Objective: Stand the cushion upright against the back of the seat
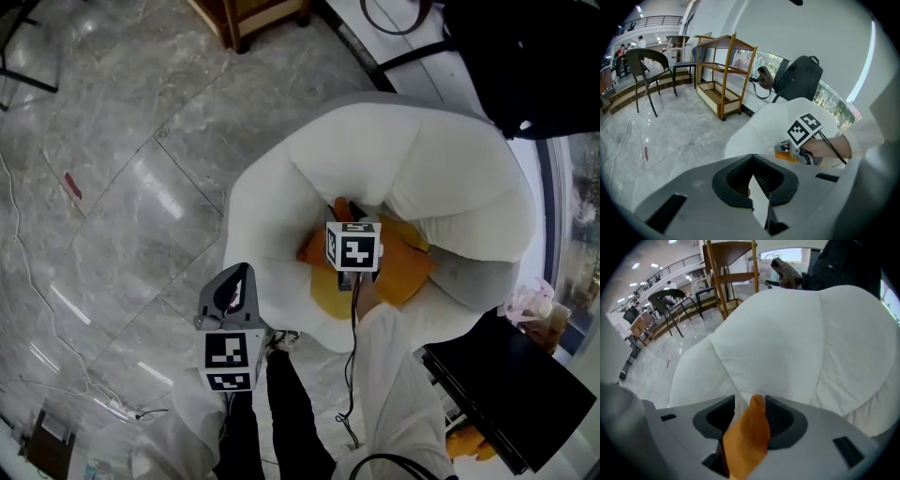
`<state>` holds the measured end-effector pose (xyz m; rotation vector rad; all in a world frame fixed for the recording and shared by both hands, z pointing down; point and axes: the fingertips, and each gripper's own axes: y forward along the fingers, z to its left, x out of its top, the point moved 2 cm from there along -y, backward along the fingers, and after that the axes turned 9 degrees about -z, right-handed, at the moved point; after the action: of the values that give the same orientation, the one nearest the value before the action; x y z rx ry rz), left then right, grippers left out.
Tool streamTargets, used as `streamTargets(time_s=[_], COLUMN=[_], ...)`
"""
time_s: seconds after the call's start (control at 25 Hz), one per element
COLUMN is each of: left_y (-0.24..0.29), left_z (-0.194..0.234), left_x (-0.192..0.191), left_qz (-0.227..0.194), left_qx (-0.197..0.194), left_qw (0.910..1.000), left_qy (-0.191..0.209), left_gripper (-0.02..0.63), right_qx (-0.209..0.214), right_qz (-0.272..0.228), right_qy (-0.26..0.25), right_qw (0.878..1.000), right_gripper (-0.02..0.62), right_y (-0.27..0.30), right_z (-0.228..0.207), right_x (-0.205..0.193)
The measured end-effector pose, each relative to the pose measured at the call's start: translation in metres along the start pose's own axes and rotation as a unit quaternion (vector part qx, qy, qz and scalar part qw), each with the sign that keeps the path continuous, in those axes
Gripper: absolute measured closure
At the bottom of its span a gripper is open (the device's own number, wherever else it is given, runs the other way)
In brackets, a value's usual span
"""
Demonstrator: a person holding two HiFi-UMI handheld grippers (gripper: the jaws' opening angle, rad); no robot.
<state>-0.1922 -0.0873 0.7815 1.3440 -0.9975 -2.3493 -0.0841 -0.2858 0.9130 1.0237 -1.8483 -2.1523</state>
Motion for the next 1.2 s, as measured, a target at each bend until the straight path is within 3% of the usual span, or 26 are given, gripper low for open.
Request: streamTargets(time_s=[0.2, 0.32, 0.76, 1.2], left_y=[0.0, 0.0, -0.001, -0.008], left_z=[0.008, 0.009, -0.006, -0.042], left_x=[-0.004, -0.007, -0.002, 0.002], left_qz=[0.0, 0.002, -0.004, -0.01], left_qx=[0.008, 0.01, 0.004, -0.01], left_qw=[0.9999, 0.9999, 1.0, 0.9998], left_qy=[-0.01, -0.013, -0.005, 0.012], left_gripper=[0.611, 0.611, 0.611, 0.611], right_qx=[-0.008, -0.024, -0.01, -0.025], right_qz=[0.05, 0.06, 0.038, -0.028], right_qy=[-0.056, -0.074, -0.016, -0.032], right_qw=[0.997, 0.995, 0.999, 0.999], right_gripper=[0.356, 0.419, 0.479, 0.505], right_y=[0.014, 0.017, 0.0, -0.056], right_z=[0.003, 0.0, -0.003, -0.011], right_x=[-0.015, -0.022, -0.022, -0.014])
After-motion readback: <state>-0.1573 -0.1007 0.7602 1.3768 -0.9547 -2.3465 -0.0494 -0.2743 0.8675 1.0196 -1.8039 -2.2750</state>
